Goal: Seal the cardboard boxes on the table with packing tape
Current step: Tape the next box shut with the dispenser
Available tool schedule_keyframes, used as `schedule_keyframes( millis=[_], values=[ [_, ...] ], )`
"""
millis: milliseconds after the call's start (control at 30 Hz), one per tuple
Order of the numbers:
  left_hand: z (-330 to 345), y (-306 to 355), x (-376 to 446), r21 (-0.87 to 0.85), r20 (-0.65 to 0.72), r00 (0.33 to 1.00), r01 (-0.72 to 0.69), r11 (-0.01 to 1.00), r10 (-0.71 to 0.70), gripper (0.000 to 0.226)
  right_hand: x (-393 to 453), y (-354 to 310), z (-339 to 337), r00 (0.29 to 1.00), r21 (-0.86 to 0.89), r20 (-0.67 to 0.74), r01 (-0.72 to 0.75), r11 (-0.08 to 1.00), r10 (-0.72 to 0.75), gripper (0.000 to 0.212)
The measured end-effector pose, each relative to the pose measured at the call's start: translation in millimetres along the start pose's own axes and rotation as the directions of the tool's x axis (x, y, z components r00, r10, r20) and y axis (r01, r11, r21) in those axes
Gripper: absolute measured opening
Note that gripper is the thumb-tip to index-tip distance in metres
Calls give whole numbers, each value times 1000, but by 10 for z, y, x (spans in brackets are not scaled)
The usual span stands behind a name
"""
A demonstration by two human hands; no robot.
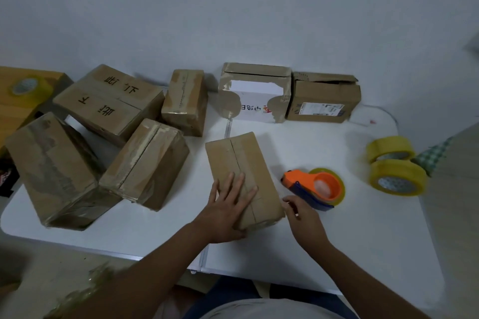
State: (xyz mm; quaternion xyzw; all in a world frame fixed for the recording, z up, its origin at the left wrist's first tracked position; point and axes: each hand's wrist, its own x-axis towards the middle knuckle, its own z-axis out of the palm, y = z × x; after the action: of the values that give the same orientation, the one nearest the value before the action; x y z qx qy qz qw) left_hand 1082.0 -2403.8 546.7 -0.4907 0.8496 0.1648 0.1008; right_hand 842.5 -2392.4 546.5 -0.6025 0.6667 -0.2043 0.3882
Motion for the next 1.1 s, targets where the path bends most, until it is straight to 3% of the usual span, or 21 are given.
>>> schedule_keyframes(
  millis=[233, 400, 600, 833, 933, 1100],
  values=[
    [-136, -210, 131, 28, -35, 999, -17, 999, 18, 95, 355, 277, -421, 982, -226, -184, -79, 971, 37, 26],
    [-73, -170, 124, -78, -73, 997, -21, 997, 15, 92, 540, 391, -519, 990, -339, -3, -133, 931, 140, 38],
    [-32, -84, 111, -107, -68, 996, 52, 993, -60, 89, 655, 392, -544, 964, -473, 173, -97, 876, 200, 42],
    [-2, -5, 117, -152, -137, 980, 123, 981, -144, 72, 637, 470, -644, 967, -439, 172, -97, 893, 190, 12],
    [-13, 66, 161, -174, -133, 978, 137, 975, -161, 69, 591, 462, -801, 985, -436, 152, -4, 900, 78, 20],
    [-125, 311, 499, -204, -99, 982, 138, 969, -161, 66, 395, 274, -1019, 997, -136, 79, 6, 991, 5, 33]
  ],
)
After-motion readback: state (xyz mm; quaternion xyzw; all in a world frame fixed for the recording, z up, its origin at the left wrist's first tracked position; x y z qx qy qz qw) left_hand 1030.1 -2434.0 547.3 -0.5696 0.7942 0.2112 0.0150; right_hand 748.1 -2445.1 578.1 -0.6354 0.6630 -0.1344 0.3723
